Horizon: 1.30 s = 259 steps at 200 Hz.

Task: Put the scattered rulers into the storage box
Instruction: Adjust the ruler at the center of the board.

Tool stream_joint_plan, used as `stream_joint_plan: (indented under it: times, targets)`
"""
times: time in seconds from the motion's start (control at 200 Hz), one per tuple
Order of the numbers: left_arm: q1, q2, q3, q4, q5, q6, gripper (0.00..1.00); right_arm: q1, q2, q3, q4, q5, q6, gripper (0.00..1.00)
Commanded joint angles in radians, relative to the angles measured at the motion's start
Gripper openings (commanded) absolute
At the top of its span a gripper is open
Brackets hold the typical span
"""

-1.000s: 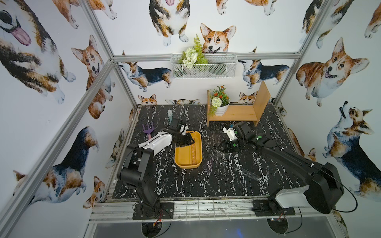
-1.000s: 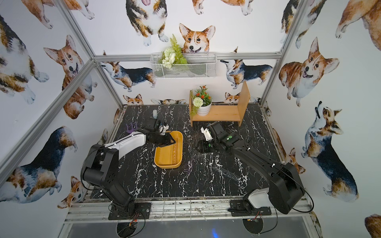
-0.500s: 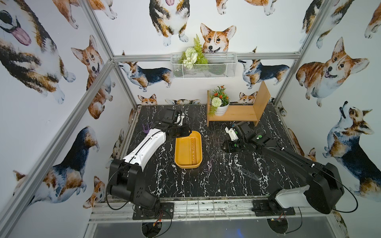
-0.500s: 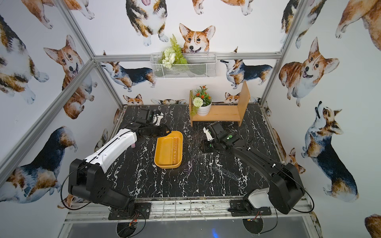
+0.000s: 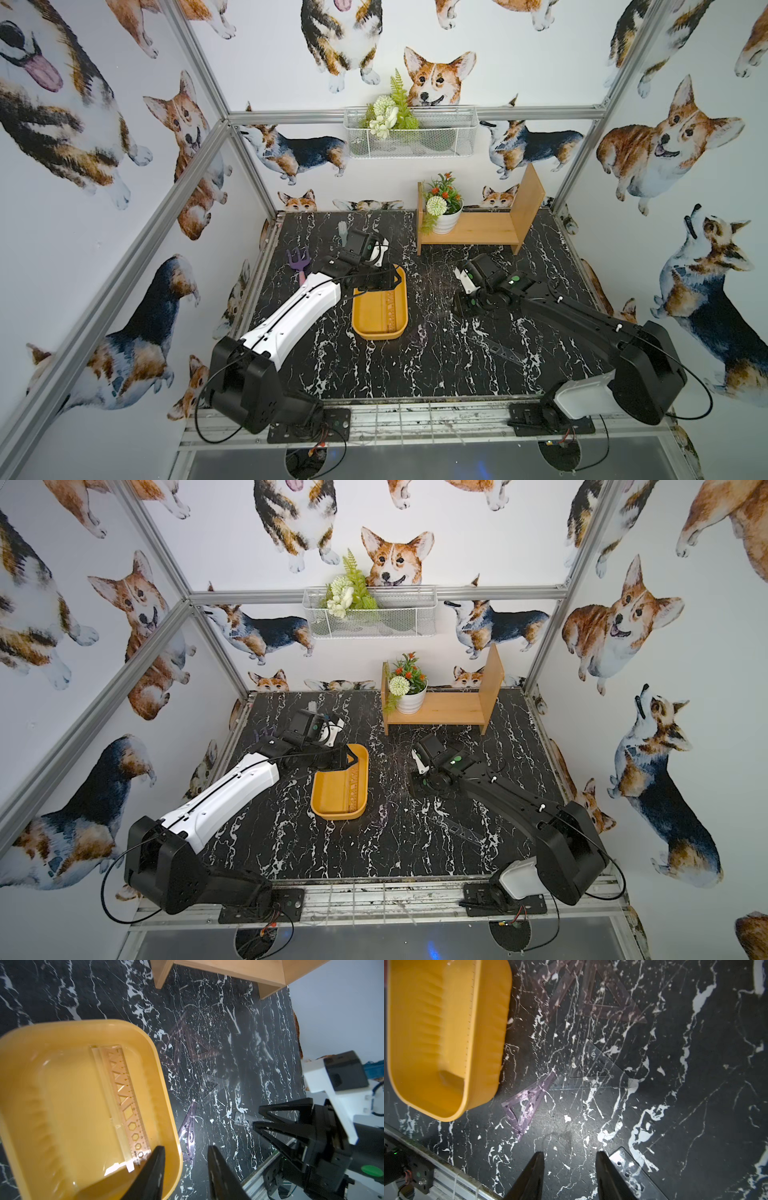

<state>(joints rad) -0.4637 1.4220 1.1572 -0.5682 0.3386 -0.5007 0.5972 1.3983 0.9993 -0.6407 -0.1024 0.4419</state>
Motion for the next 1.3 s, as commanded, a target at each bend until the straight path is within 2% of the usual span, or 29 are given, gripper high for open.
stream_joint_plan:
  times: [0.0, 0.18, 0.445, 0.986, 1.291]
  targets:
    - [-0.047, -0.003, -0.032, 0.076, 0.003, -0.059, 0.40, 0.008, -0.016, -0.035, -0.043, 0.029, 0.038, 0.48]
    - [-0.095, 0.003, -0.053, 0.133, 0.010, -0.101, 0.39, 0.036, -0.090, -0.149, -0.008, -0.012, 0.096, 0.50]
    - [-0.104, 0.003, -0.033, 0.131, 0.009, -0.102, 0.39, 0.140, -0.143, -0.284, 0.079, -0.053, 0.205, 0.54]
    - [-0.104, -0.001, -0.035, 0.122, 0.004, -0.101, 0.38, 0.135, -0.055, -0.301, 0.128, 0.002, 0.183, 0.58]
    - [-0.104, 0.006, -0.030, 0.122, 0.005, -0.101, 0.38, 0.061, -0.055, -0.318, 0.146, -0.003, 0.155, 0.59]
